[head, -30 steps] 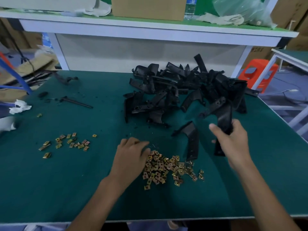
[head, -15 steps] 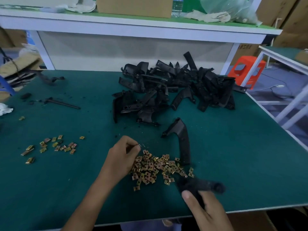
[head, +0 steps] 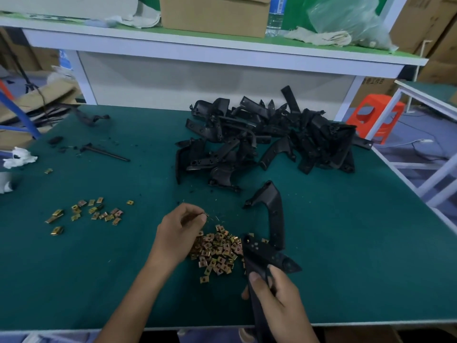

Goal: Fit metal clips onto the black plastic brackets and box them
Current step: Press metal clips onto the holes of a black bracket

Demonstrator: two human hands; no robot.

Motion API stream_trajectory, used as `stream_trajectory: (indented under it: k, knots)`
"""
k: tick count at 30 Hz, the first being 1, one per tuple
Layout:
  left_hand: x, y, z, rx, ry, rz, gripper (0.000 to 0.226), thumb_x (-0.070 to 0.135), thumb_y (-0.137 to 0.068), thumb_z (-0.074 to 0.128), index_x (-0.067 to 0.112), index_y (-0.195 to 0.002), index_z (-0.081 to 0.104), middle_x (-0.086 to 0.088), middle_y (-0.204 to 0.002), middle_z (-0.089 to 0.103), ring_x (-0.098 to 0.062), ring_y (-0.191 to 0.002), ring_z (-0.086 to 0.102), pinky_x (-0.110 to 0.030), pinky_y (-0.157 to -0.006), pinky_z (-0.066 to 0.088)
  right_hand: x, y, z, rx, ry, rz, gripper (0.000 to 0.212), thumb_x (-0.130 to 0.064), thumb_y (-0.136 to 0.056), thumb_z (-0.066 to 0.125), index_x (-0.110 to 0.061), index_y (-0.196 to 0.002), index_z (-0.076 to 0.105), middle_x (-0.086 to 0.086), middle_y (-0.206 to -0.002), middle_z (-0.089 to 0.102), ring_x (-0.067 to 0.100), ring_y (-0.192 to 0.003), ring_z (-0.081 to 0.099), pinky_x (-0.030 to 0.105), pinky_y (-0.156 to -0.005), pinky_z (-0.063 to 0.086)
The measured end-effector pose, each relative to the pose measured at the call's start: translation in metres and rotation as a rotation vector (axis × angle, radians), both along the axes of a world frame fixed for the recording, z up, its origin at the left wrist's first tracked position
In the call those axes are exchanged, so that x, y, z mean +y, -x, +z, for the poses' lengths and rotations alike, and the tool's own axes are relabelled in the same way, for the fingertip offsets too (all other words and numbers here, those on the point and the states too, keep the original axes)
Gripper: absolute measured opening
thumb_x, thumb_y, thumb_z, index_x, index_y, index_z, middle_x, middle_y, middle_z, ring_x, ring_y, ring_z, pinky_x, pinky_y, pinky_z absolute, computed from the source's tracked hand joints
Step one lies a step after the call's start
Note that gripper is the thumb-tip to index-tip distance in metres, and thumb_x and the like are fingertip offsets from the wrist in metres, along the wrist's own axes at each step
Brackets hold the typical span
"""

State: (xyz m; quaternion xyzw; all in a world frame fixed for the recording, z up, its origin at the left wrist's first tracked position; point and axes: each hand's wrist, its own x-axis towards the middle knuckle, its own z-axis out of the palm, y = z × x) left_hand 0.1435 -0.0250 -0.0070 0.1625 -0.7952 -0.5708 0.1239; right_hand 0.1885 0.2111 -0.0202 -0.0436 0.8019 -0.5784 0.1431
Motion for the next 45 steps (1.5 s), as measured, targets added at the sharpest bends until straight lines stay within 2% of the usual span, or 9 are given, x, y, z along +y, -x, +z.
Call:
stream_trajectory:
  k: [4, 10, 19, 24, 28, 32, 37, 42, 45]
  knots:
    - [0.006, 0.000, 0.001, -0.015, -0.246, 0.005, 0.008, 0.014, -0.102, 0.056, 0.018, -0.101, 0.063, 0.004, -0.088, 0.075, -0.012, -0.078, 0.069, -0.022, -0.070, 0.053, 0.001, 0.003, -0.002, -0.005, -0.033, 0.022, 0.013, -0.031, -0.102, 0.057, -0.038, -0.109, 0.066, -0.001, -0.085, 0.076, 0.010, -0.082, 0.071, 0.030, -0.077, 0.053]
    - [0.008, 0.002, -0.003, 0.004, -0.265, -0.022, 0.013, 0.016, -0.097, 0.066, 0.027, -0.100, 0.072, 0.006, -0.097, 0.075, -0.001, -0.088, 0.067, -0.015, -0.075, 0.051, 0.001, 0.004, -0.006, -0.012, -0.029, -0.005, 0.013, -0.032, -0.101, 0.059, -0.030, -0.111, 0.067, 0.001, -0.082, 0.076, 0.010, -0.072, 0.070, 0.021, -0.062, 0.049]
    - [0.003, 0.002, -0.006, 0.001, -0.348, -0.016, 0.011, 0.019, -0.100, 0.062, 0.021, -0.099, 0.073, -0.005, -0.090, 0.073, -0.012, -0.083, 0.067, -0.024, -0.078, 0.054, 0.004, 0.006, -0.006, -0.015, -0.041, 0.021, 0.017, -0.031, -0.101, 0.059, -0.019, -0.109, 0.066, 0.002, -0.077, 0.076, 0.010, -0.066, 0.068, 0.017, -0.062, 0.048]
    - [0.003, 0.001, -0.006, -0.010, -0.350, -0.041, 0.018, 0.009, -0.095, 0.067, 0.023, -0.106, 0.070, -0.006, -0.096, 0.074, -0.010, -0.086, 0.068, -0.024, -0.082, 0.052, 0.002, 0.007, -0.006, -0.041, -0.017, 0.020, 0.014, -0.031, -0.101, 0.058, -0.025, -0.111, 0.065, 0.002, -0.079, 0.076, 0.012, -0.066, 0.068, 0.021, -0.057, 0.048]
    - [0.003, 0.001, -0.007, -0.022, -0.302, -0.063, 0.026, 0.014, -0.097, 0.066, 0.031, -0.117, 0.065, 0.006, -0.100, 0.077, -0.003, -0.089, 0.070, -0.020, -0.080, 0.051, 0.003, 0.005, -0.009, -0.007, -0.008, 0.020, 0.014, -0.030, -0.101, 0.059, -0.025, -0.112, 0.066, 0.002, -0.079, 0.076, 0.011, -0.069, 0.070, 0.020, -0.060, 0.049]
    - [0.002, 0.004, -0.008, -0.032, -0.251, -0.024, 0.029, 0.022, -0.094, 0.072, 0.033, -0.119, 0.064, 0.006, -0.093, 0.077, -0.010, -0.081, 0.073, -0.023, -0.080, 0.052, 0.003, 0.007, -0.012, 0.005, -0.001, 0.026, 0.015, -0.031, -0.101, 0.059, -0.029, -0.115, 0.065, 0.003, -0.080, 0.076, 0.012, -0.069, 0.069, 0.020, -0.060, 0.049]
    - [0.001, -0.004, -0.006, -0.027, -0.452, 0.006, 0.015, 0.010, -0.091, 0.073, 0.022, -0.089, 0.080, -0.004, -0.085, 0.076, -0.018, -0.080, 0.074, -0.023, -0.076, 0.059, 0.002, 0.009, -0.012, 0.004, 0.000, 0.060, 0.013, -0.033, -0.102, 0.058, -0.036, -0.113, 0.064, 0.001, -0.082, 0.076, 0.012, -0.075, 0.071, 0.023, -0.064, 0.052]
    - [0.006, -0.013, 0.007, -0.095, -0.661, -0.051, 0.010, 0.010, -0.081, 0.078, 0.016, -0.088, 0.083, -0.010, -0.098, 0.078, -0.014, -0.087, 0.075, -0.016, -0.076, 0.056, 0.001, 0.009, -0.008, 0.008, 0.006, 0.117, 0.020, -0.036, -0.102, 0.056, -0.054, -0.109, 0.061, 0.000, -0.083, 0.076, 0.010, -0.078, 0.070, 0.019, -0.066, 0.050]
    - [0.011, -0.017, 0.015, -0.117, -0.708, -0.164, 0.027, 0.018, -0.064, 0.082, 0.015, -0.092, 0.083, -0.011, -0.103, 0.078, -0.014, -0.092, 0.074, -0.016, -0.079, 0.057, 0.001, 0.009, -0.004, -0.006, 0.020, 0.139, 0.016, -0.042, -0.099, 0.055, -0.055, -0.106, 0.061, 0.001, -0.083, 0.076, 0.010, -0.078, 0.070, 0.018, -0.067, 0.049]
